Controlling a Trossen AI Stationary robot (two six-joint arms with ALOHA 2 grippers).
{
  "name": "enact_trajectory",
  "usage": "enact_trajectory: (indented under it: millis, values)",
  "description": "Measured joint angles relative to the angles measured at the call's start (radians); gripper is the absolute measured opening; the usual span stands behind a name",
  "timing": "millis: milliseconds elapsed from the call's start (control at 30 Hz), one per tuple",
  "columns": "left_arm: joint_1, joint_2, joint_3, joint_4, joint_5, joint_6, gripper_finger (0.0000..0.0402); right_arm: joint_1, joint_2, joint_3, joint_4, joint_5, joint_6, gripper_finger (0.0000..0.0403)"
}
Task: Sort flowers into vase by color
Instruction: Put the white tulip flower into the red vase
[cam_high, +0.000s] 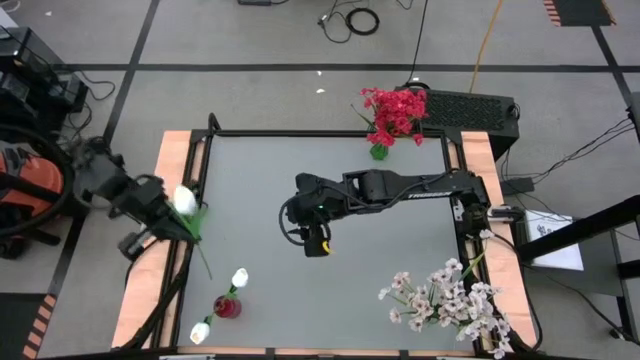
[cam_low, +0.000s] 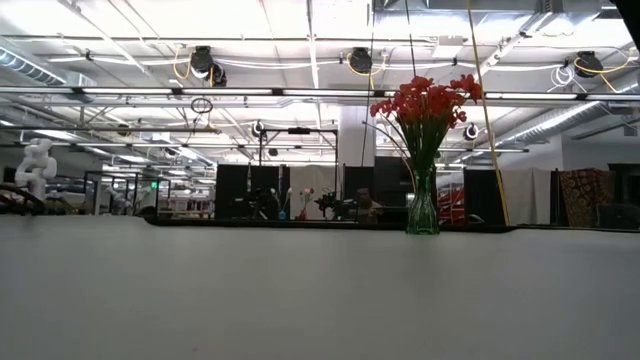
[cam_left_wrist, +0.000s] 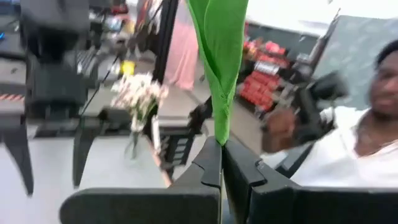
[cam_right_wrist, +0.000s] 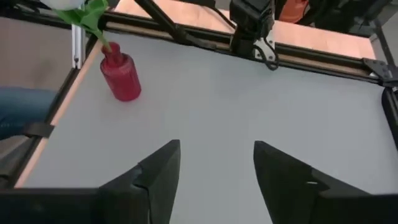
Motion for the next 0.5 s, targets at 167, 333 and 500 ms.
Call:
enact_trajectory:
  millis: [167, 333, 500]
  values:
    - [-0.087, 0.018, -0.076, -0.001, -0.147, -0.03, 0.0002, 0.001, 0.001, 0.0, -0.014, 0.0, 0.019, 0.0196]
    - [-0.182, 0.022, -0.132, 0.046, -0.241, -0.095, 0.0002, 0.001, 0.001, 0.0, -0.024, 0.0, 0.026, 0.0196]
    - [-0.303, 0.052, -0.134, 0.05, -0.352, -0.136, 0.0002, 0.001, 0.001, 0.0, -0.023, 0.0, 0.03, 0.0196]
